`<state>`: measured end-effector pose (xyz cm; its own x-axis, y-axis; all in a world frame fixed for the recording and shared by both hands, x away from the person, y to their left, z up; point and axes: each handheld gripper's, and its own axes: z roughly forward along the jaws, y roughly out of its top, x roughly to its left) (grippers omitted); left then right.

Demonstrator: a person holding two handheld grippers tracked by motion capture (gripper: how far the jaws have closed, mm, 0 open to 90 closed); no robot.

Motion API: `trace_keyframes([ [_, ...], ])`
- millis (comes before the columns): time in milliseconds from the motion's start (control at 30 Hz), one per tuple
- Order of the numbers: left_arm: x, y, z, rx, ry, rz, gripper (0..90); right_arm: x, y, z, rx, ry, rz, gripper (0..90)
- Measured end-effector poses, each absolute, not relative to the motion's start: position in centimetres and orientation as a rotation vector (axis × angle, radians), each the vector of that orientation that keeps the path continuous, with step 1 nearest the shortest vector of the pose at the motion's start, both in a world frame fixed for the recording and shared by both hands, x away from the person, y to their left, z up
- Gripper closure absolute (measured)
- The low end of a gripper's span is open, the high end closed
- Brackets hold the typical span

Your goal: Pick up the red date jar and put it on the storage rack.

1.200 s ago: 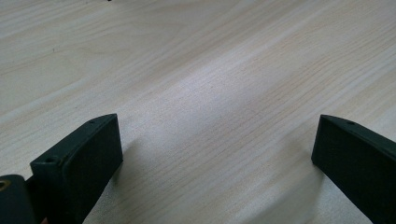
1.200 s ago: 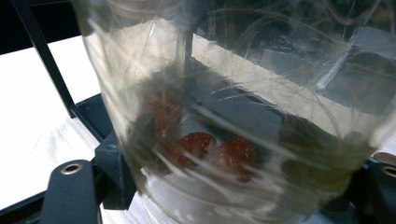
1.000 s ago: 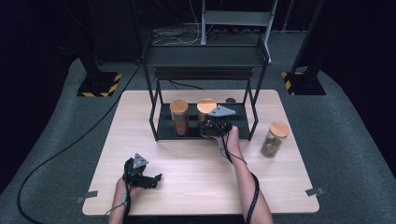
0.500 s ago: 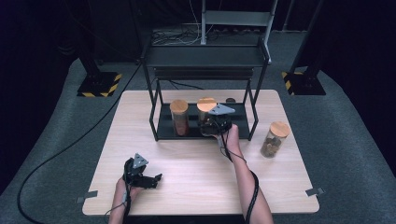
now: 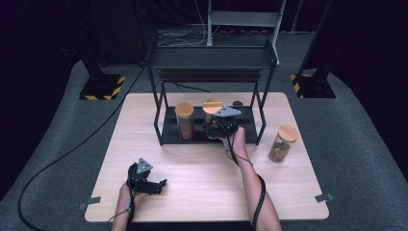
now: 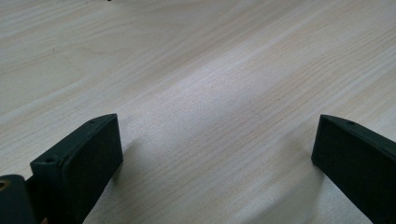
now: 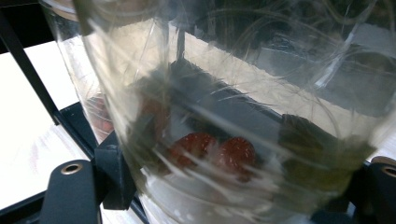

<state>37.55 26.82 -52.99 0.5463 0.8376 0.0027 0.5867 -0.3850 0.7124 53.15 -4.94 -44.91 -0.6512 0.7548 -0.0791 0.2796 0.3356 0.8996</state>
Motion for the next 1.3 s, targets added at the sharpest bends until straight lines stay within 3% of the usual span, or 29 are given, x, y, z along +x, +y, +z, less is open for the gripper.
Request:
trace_keyframes([
  [1300, 37.5, 26.8, -53.0, 2.113, 1.143, 0.481, 1.1, 54.9, -4.1, -46.9, 0.959, 2.129, 1.275, 24.3],
])
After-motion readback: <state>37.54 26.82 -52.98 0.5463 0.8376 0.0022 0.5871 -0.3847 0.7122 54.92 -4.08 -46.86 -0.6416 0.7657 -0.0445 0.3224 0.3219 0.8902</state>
